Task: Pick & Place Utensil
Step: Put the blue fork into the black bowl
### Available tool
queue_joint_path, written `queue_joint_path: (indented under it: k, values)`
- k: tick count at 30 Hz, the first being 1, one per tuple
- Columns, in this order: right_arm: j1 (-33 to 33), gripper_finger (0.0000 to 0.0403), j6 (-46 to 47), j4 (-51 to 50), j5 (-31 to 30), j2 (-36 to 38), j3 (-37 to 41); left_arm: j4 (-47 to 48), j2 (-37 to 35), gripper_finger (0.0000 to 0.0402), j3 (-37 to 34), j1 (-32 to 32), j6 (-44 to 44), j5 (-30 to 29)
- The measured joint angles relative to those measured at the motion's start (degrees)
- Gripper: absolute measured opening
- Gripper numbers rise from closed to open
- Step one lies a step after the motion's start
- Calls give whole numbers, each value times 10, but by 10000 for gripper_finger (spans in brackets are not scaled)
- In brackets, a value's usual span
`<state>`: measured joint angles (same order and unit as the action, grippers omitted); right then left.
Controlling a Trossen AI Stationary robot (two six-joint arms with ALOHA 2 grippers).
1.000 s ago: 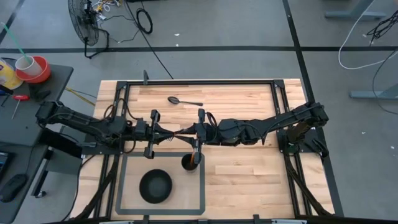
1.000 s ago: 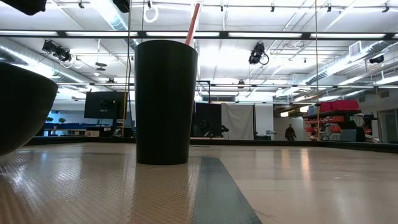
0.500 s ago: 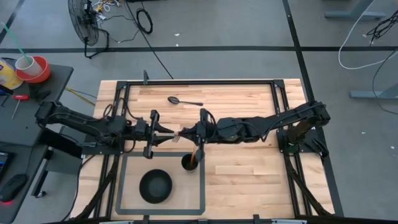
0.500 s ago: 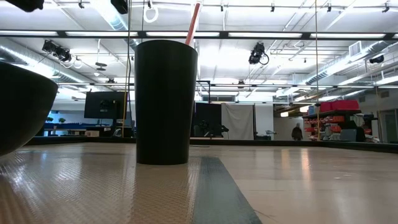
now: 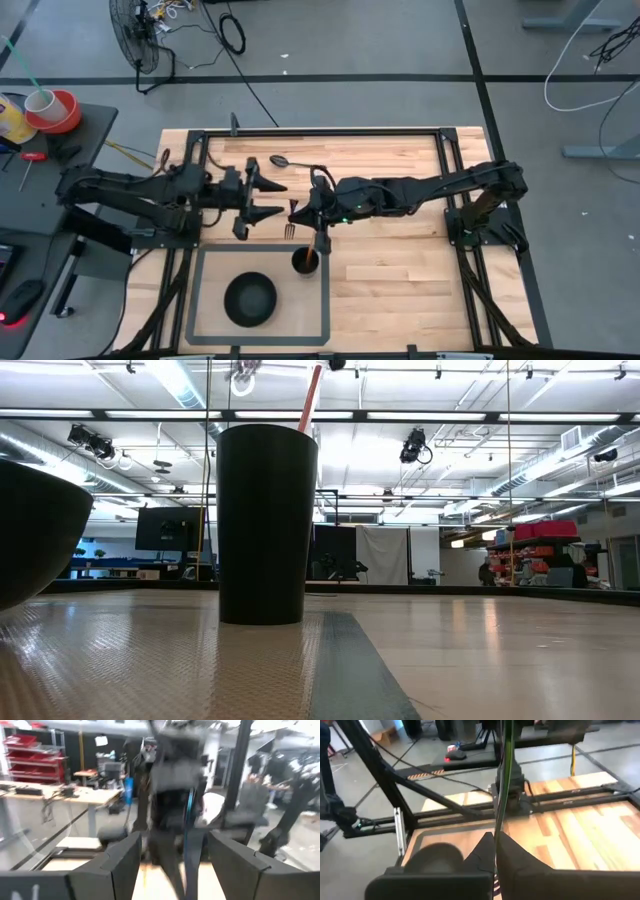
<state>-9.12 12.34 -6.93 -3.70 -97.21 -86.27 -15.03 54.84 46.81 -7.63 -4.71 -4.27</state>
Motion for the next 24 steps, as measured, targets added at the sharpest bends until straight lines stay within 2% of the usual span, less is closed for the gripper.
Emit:
queue_joint_path:
  k: [5, 15, 20, 24]
  values:
    - [1, 2, -1, 8, 3, -7, -1, 1, 51, 224, 47, 11, -9, 36]
    - [1, 2, -8, -5, 1, -7, -1, -8, 78, 212, 56, 11, -10, 51]
    - [0, 2, -11, 0, 1, -7, -1, -18, 74, 179, 56, 11, -9, 50]
    - [0, 2, -13, -1, 1, -7, -1, -15, 73, 135, 56, 11, -7, 50]
